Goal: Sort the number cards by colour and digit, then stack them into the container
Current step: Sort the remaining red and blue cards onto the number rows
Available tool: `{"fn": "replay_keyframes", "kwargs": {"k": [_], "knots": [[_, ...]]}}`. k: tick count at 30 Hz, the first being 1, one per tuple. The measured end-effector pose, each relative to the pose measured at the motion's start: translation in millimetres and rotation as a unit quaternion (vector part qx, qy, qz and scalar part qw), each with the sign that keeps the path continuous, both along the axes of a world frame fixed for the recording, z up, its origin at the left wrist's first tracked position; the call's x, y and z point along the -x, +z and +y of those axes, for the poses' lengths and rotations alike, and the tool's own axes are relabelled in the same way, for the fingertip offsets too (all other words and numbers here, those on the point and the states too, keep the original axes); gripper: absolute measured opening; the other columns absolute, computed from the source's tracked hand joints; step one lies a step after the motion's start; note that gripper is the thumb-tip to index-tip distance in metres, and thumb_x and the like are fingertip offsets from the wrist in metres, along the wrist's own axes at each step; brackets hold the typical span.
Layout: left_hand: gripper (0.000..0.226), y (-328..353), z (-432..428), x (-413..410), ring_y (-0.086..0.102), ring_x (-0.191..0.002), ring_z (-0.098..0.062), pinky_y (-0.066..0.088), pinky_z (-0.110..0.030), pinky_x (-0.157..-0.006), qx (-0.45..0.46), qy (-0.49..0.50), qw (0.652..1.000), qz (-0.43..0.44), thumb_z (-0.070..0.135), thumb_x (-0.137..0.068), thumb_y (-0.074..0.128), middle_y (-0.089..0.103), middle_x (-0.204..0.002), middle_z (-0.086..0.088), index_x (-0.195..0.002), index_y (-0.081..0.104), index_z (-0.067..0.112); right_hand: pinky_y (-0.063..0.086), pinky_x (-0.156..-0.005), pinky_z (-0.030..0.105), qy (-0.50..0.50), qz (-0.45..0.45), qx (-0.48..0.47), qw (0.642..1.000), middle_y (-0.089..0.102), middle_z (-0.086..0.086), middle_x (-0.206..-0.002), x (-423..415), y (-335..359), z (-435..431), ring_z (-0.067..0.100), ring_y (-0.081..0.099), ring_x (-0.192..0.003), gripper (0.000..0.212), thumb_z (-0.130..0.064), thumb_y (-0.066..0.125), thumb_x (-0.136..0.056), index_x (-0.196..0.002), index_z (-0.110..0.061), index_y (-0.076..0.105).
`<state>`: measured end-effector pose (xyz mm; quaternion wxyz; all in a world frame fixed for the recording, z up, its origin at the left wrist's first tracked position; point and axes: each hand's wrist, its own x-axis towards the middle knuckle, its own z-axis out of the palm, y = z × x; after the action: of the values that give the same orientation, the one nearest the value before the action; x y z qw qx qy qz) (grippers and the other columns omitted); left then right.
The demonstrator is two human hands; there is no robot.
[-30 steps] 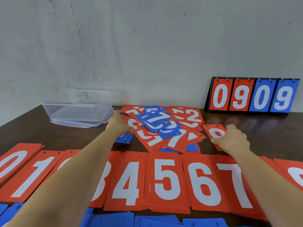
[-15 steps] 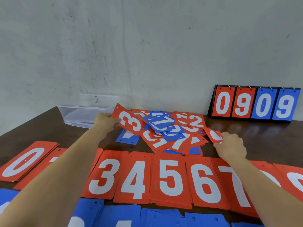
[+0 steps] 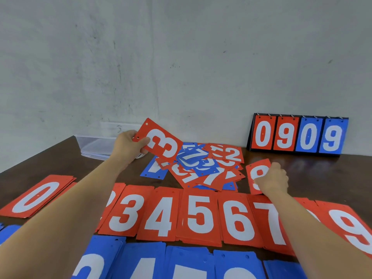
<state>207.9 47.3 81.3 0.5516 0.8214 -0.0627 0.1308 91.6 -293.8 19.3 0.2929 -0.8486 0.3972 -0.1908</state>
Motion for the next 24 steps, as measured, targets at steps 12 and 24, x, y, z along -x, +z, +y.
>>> {"fn": "replay_keyframes", "kwargs": {"k": [12, 24], "knots": [[0.017, 24, -13, 39, 0.059, -0.050, 0.001, 0.042, -0.008, -0.046, 0.023, 0.003, 0.999, -0.041, 0.008, -0.083, 0.073, 0.065, -0.071, 0.001, -0.097, 0.063, 0.008, 0.049, -0.095, 0.042, 0.054, -0.234, 0.008, 0.971, 0.060, 0.013, -0.125, 27, 39, 10, 0.031, 0.057, -0.117, 0.026, -0.007, 0.055, -0.096, -0.122, -0.005, 0.056], [0.011, 13, 40, 66, 0.062, -0.052, -0.002, 0.044, -0.011, -0.044, 0.006, -0.059, 0.997, 0.051, 0.017, -0.087, 0.071, 0.069, -0.080, -0.002, -0.089, 0.068, 0.008, 0.049, -0.062, 0.020, 0.170, -0.277, -0.113, 0.939, 0.067, 0.007, -0.112, 48, 61, 64, 0.016, 0.062, -0.092, 0.027, -0.012, 0.065, -0.091, -0.118, -0.007, 0.064]]}}
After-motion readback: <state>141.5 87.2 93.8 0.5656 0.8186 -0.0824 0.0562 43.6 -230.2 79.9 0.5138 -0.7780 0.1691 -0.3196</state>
